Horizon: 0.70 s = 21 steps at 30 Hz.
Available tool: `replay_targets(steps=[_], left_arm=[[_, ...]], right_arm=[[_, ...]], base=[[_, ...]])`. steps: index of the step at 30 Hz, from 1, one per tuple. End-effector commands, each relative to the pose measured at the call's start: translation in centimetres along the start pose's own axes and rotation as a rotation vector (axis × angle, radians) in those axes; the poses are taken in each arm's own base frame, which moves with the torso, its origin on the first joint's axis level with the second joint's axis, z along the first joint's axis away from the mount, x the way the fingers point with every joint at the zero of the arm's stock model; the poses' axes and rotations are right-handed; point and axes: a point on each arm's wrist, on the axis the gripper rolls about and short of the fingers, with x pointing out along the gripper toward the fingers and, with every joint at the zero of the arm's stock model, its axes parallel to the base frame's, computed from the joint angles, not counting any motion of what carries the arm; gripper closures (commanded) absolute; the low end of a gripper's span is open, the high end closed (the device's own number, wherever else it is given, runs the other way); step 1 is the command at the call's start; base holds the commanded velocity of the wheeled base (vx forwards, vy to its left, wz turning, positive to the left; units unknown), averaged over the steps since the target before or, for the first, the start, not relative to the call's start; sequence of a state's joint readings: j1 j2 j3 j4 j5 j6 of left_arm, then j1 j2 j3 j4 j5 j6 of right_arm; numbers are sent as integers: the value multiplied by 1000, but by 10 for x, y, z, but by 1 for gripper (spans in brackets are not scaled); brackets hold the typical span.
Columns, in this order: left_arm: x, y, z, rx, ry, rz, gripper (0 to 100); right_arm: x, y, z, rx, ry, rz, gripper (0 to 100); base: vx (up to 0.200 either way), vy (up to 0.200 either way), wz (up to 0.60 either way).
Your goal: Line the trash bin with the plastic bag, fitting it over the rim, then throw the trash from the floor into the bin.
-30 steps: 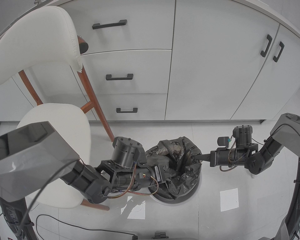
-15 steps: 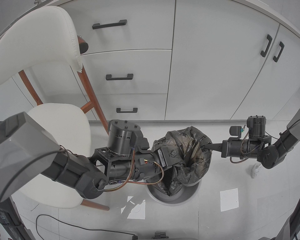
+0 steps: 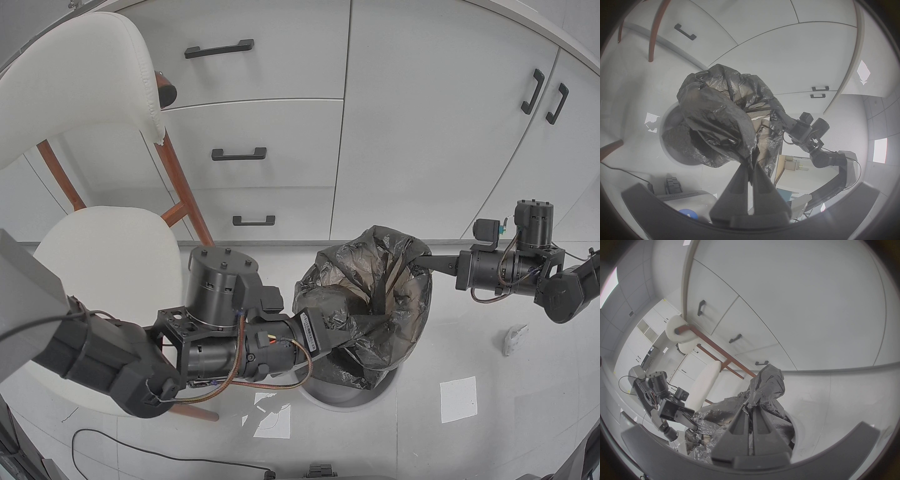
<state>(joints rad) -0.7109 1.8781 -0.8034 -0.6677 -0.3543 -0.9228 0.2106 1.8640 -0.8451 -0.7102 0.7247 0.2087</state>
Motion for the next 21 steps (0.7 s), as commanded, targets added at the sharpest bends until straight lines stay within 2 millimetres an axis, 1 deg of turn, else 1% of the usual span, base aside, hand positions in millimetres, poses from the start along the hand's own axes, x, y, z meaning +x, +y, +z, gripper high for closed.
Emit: replay_targets(steps=[1,4,6,8,12,13,14,15,16,17,18,19,21], left_arm=[[-14,-10,2,14,-26,-28,100],[-14,-13,6,21,-38,-38,100],[-13,-13,7,22,-43,-42,100],[-10,-11,7,20,-37,-39,100],[-2,-1,3,7,-9,-10,100],[5,12,-2,-11,18,25,100],[5,12,-2,-12,20,28,100],[8,20,-8,-35,46,53,100],[8,25,-19,-38,86,71,100],[9,27,-30,-27,120,80,100],[9,27,-30,-27,120,80,100],[8,24,-37,20,154,53,100],[6,25,-44,18,201,47,100]], right_arm=[[-12,22,27,-69,-71,28,100],[-15,29,39,-84,-86,32,100],[-16,32,43,-89,-89,38,100],[-17,33,43,-86,-85,38,100],[-16,31,37,-72,-68,35,100],[-15,31,33,-64,-56,37,100],[-15,31,32,-62,-54,36,100],[-13,34,29,-59,-44,45,100],[-13,35,28,-58,-42,47,100],[-12,35,27,-57,-40,50,100],[-12,35,27,-57,-40,50,100],[-13,36,27,-56,-38,51,100],[-13,36,28,-62,-43,50,100]], base=[[0,0,0],[0,0,0],[0,0,0],[0,0,0],[0,0,0],[0,0,0],[0,0,0],[0,0,0],[0,0,0],[0,0,0],[0,0,0],[0,0,0],[0,0,0]])
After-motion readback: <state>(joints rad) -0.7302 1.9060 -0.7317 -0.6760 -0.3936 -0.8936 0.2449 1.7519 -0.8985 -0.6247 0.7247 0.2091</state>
